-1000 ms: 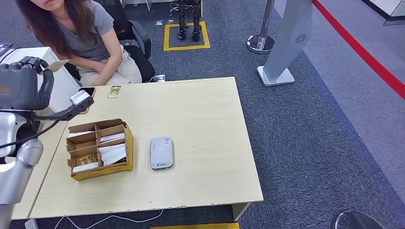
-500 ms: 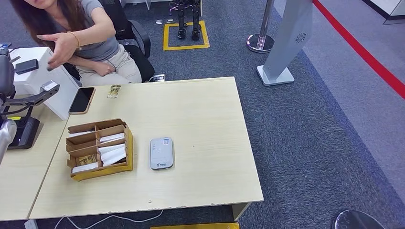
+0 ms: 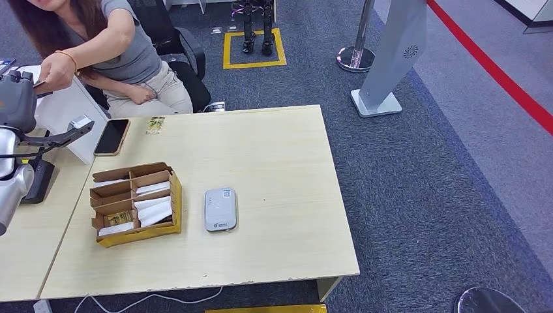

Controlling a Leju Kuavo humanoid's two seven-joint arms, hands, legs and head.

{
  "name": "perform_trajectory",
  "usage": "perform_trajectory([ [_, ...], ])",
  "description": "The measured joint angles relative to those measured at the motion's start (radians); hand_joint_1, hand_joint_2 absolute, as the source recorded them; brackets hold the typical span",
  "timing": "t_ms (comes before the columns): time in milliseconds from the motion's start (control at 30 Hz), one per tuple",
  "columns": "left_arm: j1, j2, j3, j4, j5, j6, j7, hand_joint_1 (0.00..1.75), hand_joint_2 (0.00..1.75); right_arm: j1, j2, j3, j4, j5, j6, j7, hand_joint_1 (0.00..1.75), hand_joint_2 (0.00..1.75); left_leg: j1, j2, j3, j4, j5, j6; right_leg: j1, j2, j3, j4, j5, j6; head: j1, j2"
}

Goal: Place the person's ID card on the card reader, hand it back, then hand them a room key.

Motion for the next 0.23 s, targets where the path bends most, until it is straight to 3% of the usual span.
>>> perform_trajectory([
  [133, -0.009, -0.013, -0.007, 0.000, 0.000, 0.001, -0.010, 0.01, 1.75, -0.001, 0.000, 0.003, 0.000, -0.002, 0.000, -0.001, 0.00, 0.00, 0.000, 0.000, 0.000, 0.000, 0.000, 0.000, 0.000, 0.000, 0.000, 0.000, 0.000, 0.000, 0.000, 0.000],
  [233, -0.011, -0.019, -0.007, 0.000, 0.000, 0.006, -0.014, 0.00, 1.75, -0.001, 0.000, 0.005, 0.000, -0.004, 0.000, -0.001, 0.00, 0.00, 0.000, 0.000, 0.000, 0.000, 0.000, 0.000, 0.000, 0.000, 0.000, 0.000, 0.000, 0.000, 0.000, 0.000],
])
